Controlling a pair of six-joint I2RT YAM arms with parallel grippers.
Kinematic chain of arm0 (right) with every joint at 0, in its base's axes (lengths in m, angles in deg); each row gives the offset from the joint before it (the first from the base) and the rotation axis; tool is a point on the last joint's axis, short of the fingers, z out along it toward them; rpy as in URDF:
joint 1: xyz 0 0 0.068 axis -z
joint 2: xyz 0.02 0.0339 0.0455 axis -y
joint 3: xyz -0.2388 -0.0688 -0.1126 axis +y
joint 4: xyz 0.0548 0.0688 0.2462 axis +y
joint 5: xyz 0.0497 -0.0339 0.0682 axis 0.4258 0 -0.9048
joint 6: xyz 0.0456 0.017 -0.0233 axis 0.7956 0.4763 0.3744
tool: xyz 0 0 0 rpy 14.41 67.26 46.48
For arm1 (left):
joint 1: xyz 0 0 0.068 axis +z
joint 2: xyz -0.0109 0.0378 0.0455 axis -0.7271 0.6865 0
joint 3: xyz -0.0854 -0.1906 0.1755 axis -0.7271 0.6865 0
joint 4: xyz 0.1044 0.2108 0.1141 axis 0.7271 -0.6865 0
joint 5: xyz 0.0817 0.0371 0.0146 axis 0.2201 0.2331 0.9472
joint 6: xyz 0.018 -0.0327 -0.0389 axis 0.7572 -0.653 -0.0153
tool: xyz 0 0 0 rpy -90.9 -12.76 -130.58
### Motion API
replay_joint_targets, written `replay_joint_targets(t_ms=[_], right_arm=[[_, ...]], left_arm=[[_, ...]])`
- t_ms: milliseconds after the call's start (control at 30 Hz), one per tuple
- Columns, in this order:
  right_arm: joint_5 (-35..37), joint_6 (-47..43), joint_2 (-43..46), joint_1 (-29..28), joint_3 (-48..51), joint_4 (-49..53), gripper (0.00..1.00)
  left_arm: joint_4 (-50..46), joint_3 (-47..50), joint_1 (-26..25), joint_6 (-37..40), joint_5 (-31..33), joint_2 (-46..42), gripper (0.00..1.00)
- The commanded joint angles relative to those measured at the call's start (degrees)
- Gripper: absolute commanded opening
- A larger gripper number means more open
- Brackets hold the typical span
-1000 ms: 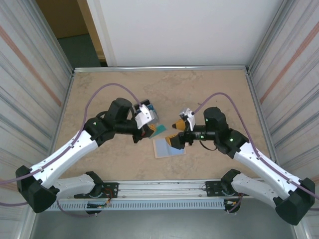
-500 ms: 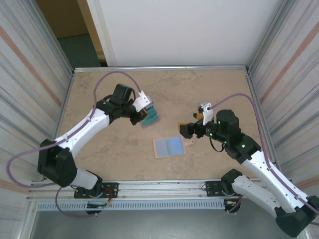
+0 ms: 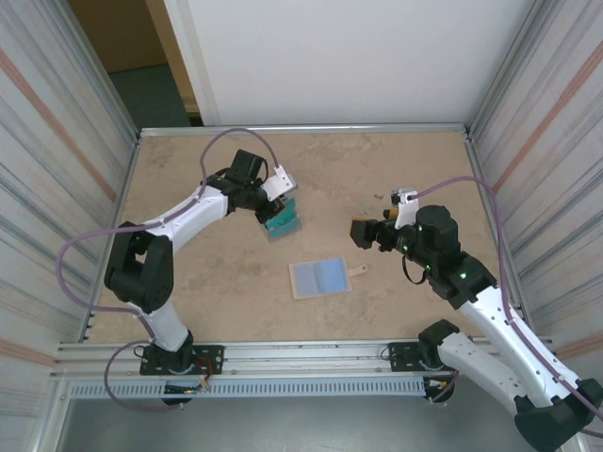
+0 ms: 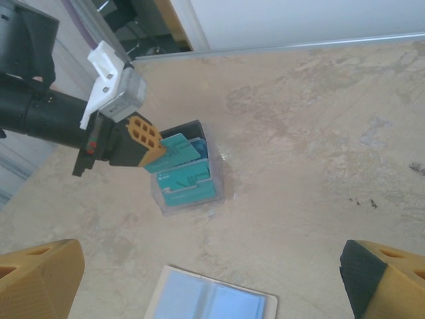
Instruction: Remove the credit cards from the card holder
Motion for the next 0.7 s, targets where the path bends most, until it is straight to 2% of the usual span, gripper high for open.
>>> replay_joint_targets(t_ms=[0, 200, 667], right_arm=[[2.13, 1.81, 0.72, 0.57, 0.77, 0.88, 0.99], [6.07, 2.42, 0.49, 0.73, 1.61, 1.06, 0.99], [6.44, 2.97, 0.84, 0.91, 2.11, 0.87, 0.99]], left_arm=[[0.63, -1.96, 0.66, 1.58, -1.0, 1.4, 0.0], [0.46, -1.71, 0.91, 1.65, -1.81, 2.91, 0.0], [-0.23, -0.26, 0.91, 1.35, -3.33, 4.43, 0.0]])
